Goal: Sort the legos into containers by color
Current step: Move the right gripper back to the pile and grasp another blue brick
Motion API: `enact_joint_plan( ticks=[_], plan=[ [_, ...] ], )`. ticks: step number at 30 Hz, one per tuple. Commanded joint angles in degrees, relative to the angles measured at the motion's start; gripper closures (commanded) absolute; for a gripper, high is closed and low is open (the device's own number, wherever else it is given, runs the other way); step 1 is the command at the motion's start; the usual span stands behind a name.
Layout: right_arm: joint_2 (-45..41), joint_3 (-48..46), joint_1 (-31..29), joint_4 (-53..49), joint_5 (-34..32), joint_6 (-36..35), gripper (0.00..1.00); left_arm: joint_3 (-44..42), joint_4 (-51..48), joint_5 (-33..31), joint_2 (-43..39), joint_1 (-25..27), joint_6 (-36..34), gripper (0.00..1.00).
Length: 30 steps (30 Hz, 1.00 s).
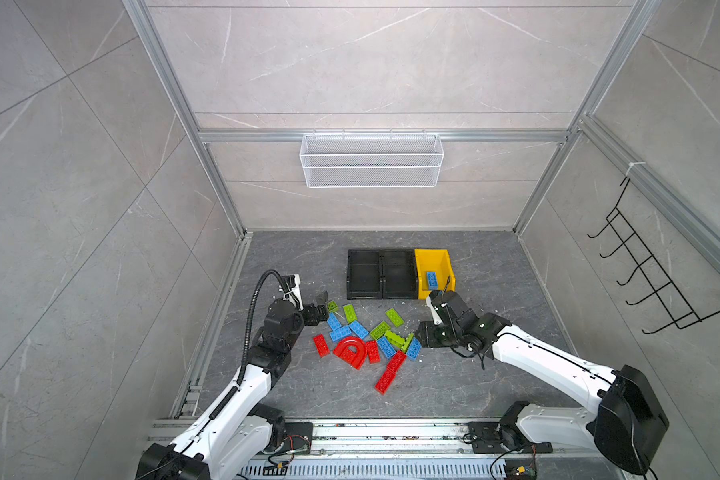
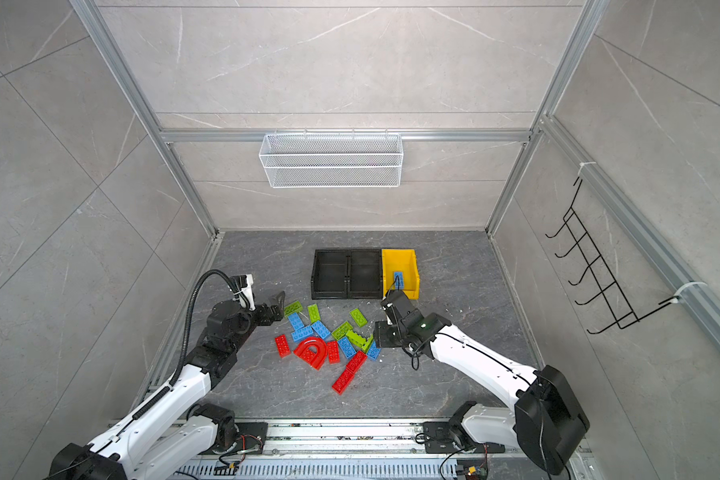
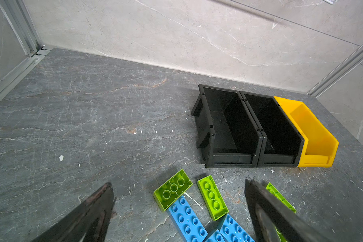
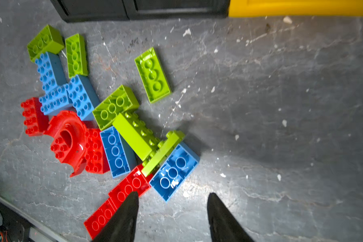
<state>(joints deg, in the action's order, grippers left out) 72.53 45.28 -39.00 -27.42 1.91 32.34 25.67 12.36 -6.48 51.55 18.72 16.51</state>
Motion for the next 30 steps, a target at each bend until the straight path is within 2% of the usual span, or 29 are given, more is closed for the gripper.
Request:
enact_joint_plan(
  ticks=[1, 8, 16, 21, 25, 30],
  plan=[
    [1.4, -2.8, -1.2, 2.4, -0.9, 3.6, 0.46, 0.3, 1.2, 0.0, -0.6, -0.1, 0.5, 0.00],
    [8.5, -2.6, -3.1, 7.6, -0.4, 3.6, 0.46, -0.2, 1.5, -1.3, -0.7, -0.1, 0.2, 0.00],
    [14.3, -0.6, -3.1, 5.6, -2.4, 1.5, 0.47, 0.0, 1.4, -1.3, -0.5, -0.1, 0.0, 0.00],
    [12.9, -1.0, -2.8, 1.5, -5.6, 1.5, 0.47, 0.0, 0.8, -0.7, -1.8, -0.1, 0.0, 0.00],
    [9.4, -1.9, -1.1, -2.7, -7.7, 1.5, 0.47, -0.8, 1.1, -2.4, -2.7, -0.1, 0.0, 0.00],
    [4.6, -0.5, 0.1, -6.9, -9.0, -0.2, 0.45, -0.4, 1.1, -1.5, -1.7, -0.1, 0.1, 0.00]
  ],
)
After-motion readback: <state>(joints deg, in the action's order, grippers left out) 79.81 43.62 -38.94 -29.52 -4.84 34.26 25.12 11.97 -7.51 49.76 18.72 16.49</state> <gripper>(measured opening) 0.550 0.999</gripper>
